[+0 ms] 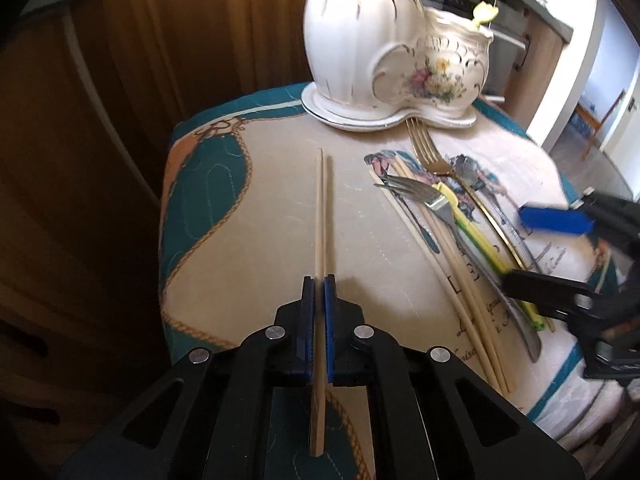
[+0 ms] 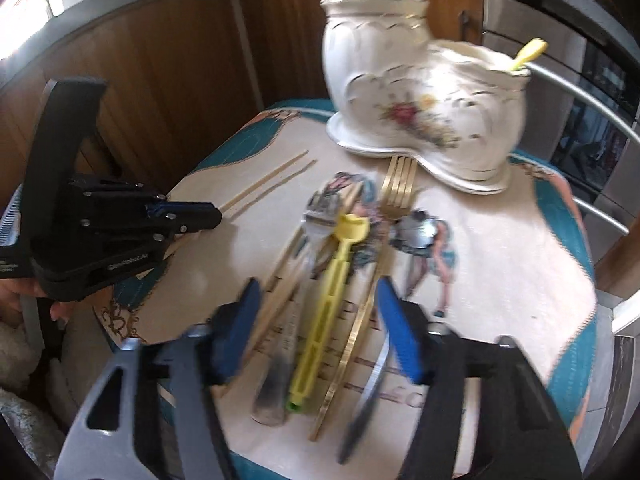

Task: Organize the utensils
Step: 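Grasp another wooden chopstick with the left tool while the right tool grasps a silver fork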

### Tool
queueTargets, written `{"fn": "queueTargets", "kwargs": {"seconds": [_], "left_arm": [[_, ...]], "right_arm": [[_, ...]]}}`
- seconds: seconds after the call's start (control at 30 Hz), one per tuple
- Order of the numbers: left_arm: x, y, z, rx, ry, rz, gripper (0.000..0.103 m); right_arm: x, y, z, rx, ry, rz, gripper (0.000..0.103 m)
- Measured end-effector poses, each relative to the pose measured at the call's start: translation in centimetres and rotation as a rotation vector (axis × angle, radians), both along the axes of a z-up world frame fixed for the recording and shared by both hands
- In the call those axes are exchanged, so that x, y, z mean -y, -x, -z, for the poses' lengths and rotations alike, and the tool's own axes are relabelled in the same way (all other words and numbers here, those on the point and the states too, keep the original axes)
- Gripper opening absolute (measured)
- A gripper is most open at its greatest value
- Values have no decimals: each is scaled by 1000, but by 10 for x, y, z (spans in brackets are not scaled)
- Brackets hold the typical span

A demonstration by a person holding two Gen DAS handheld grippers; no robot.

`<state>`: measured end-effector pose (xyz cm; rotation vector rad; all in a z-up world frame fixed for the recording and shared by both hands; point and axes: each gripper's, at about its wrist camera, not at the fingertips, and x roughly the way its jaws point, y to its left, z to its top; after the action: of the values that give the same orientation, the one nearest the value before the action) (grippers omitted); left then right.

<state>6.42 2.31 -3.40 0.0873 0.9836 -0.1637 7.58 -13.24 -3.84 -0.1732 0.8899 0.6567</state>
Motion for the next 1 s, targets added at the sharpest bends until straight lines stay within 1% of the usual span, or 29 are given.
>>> {"fn": "queueTargets", "kwargs": {"seconds": [0.03, 0.1, 0.17, 0.23, 0.27, 0.4, 0.43, 0.53, 0.6, 0.7, 1.0], "left_arm": [[0, 2, -2, 7, 6, 2, 5], [-1, 4, -4, 16, 19, 4, 5], [-2, 5, -5, 23, 29, 9, 5], [-3, 5, -6, 28, 38, 10, 5], [-4, 5, -7, 31, 43, 10, 5], [-5, 6, -10, 45, 61, 19, 5], [-5, 6, -11, 47, 63, 21, 5], [-4, 7, -10, 48, 68, 24, 5], [-3, 7, -10, 48, 69, 25, 5], [-3, 7, -11, 53, 72, 25, 5], [-4, 10, -21, 85, 85, 24, 5]], "right_arm": [[-5, -1, 2, -11, 10, -5, 42], [-13, -3, 6, -27, 14, -15, 29], [-18, -4, 8, -44, 10, -19, 25], [-22, -7, 11, -62, 13, -10, 24], [-24, -7, 12, -68, 16, -7, 22], [-30, -10, 16, -75, 39, 12, 19], [-31, -12, 18, -78, 31, 15, 19], [-27, -18, 21, -106, -6, 43, 8], [-21, -19, 21, -122, -30, 54, 7], [-15, -14, 17, -107, -53, 54, 6], [6, 2, -9, -16, -141, 43, 6]]}}
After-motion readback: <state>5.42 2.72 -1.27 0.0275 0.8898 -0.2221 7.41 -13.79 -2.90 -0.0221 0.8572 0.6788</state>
